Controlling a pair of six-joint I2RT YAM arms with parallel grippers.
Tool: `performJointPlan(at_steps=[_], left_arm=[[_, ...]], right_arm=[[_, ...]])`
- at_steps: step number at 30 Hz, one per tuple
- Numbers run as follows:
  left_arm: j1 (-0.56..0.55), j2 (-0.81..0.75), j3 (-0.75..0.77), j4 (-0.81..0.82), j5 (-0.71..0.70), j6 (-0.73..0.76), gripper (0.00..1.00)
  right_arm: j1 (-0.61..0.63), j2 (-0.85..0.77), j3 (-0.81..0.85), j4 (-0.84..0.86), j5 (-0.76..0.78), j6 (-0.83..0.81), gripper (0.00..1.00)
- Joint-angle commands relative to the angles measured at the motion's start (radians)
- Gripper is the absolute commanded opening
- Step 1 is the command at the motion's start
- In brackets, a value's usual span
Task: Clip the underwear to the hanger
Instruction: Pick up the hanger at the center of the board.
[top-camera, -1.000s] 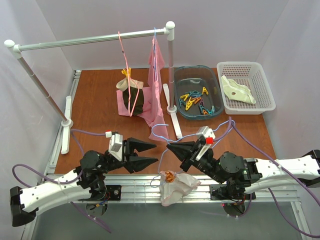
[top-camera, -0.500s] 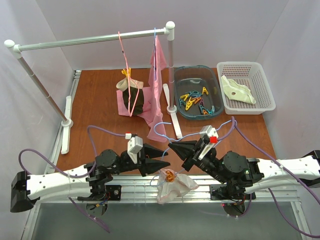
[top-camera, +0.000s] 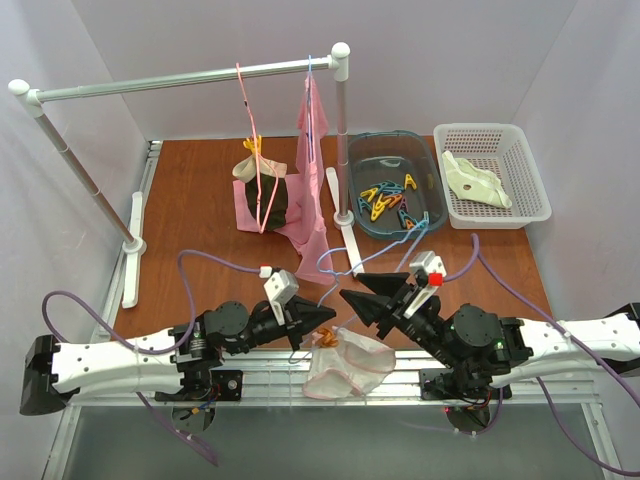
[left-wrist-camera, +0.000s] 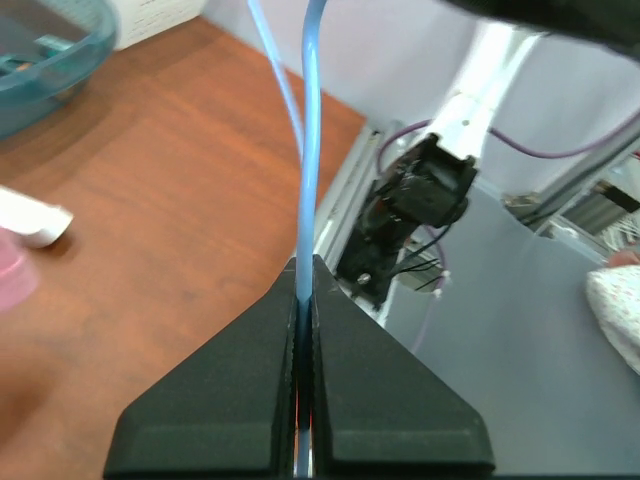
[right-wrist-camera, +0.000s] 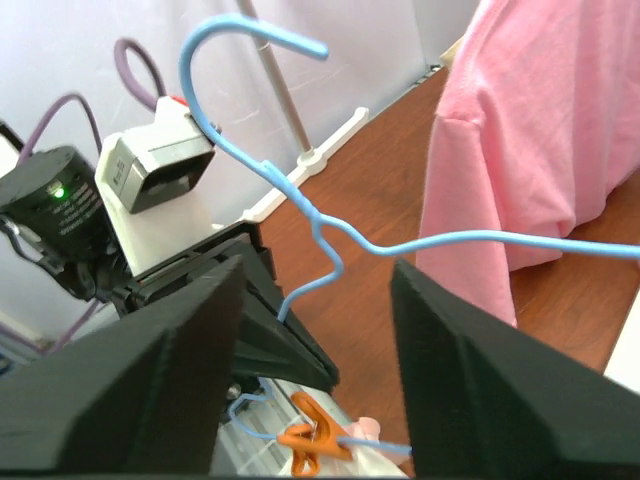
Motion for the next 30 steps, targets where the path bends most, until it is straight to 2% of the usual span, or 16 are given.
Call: performJointPlan(at_steps=[1,2,3,5,10,11,14,19,25,26,30], left_arm=[[-0.007,-0.073,0.055,-0.206,-0.154,-0.056,0.0],[-0.007,-0.1,0.073,-0.301,-0.183,-0.088,0.0],[-0.007,-0.111,0.084,-0.35,-0.208,-0.11,0.0],[-0.007,-0.125,0.13,-0.438,-0.269,-0.142,0.0],[-0.007,-0.1,0.248,-0.779,-0.346,-0.275,0.0],[-0.007,-0.096,0.27,-0.78,-0.358,-0.304,0.0],[-0.007,-0.079,0.345,-0.989,-0.364,-0.407,0.0],[-0.007,-0.065,0.481,-1.209,-0.369,-0.545,0.0],[-0.007,0.01,0.676,-1.522,-0.447,-0.711,0.0],[-0.007,0.022,0.702,-1.614,-0.456,-0.755,0.0],[-0.001,0.015,0.787,-1.635,-0.429,-0.705,0.0]], right_arm=[[0.002,-0.029,0.015,-0.014,0.089,-0.017,0.55],[0.001,-0.023,0.031,-0.032,0.095,-0.026,0.77],[0.002,-0.02,0.042,-0.072,0.104,-0.029,0.83],[0.002,-0.011,0.076,-0.104,0.13,-0.043,0.87],[0.002,-0.029,0.096,-0.137,0.202,-0.092,0.9],[0.002,-0.029,0.096,-0.137,0.222,-0.098,0.91],[0.002,-0.082,0.096,-0.137,0.293,-0.135,0.91],[0.001,-0.138,0.111,-0.123,0.42,-0.236,0.93],[-0.001,-0.248,0.078,-0.074,0.442,-0.317,0.93],[-0.001,-0.268,0.075,-0.074,0.445,-0.322,0.93],[-0.002,-0.291,0.062,-0.074,0.458,-0.333,0.93]])
